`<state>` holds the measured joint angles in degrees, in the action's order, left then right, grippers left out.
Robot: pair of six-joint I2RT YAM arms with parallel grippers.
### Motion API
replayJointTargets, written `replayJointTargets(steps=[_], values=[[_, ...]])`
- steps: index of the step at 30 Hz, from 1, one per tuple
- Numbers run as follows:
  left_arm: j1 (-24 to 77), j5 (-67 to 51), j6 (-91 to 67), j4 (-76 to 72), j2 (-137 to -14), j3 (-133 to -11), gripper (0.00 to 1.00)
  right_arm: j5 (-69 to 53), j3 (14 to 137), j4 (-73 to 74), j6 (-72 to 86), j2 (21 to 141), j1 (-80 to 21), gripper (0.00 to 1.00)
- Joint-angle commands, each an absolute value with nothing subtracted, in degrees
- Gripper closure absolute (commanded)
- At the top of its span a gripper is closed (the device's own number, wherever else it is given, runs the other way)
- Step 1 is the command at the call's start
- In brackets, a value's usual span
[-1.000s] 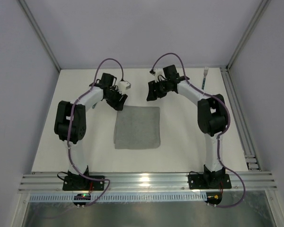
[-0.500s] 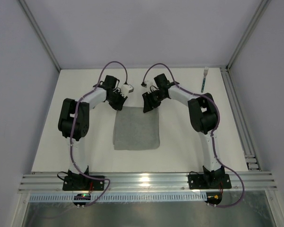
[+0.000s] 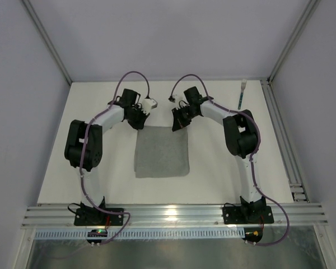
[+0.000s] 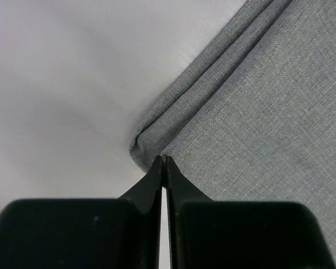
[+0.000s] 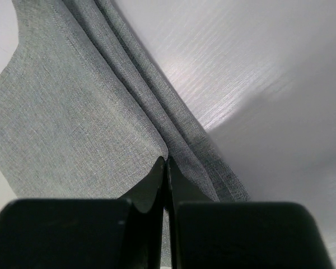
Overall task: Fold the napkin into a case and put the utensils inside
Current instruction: Move the lower triangle-folded napkin to the center of the board.
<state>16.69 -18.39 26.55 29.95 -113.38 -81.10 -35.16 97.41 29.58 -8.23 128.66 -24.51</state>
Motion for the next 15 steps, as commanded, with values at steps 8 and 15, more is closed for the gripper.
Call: replayJointTargets(steps=[8, 15], values=[[16.3, -15.1, 22.5, 26.9, -114.7, -85.2, 1.00, -37.7, 99.1, 26.6, -6.6, 130.5, -22.5, 0.97], [16.3, -10.4, 20.2, 24.4, -118.9, -88.1, 1.00, -38.0, 99.4, 25.8, -5.4, 131.5, -22.2, 0.96]])
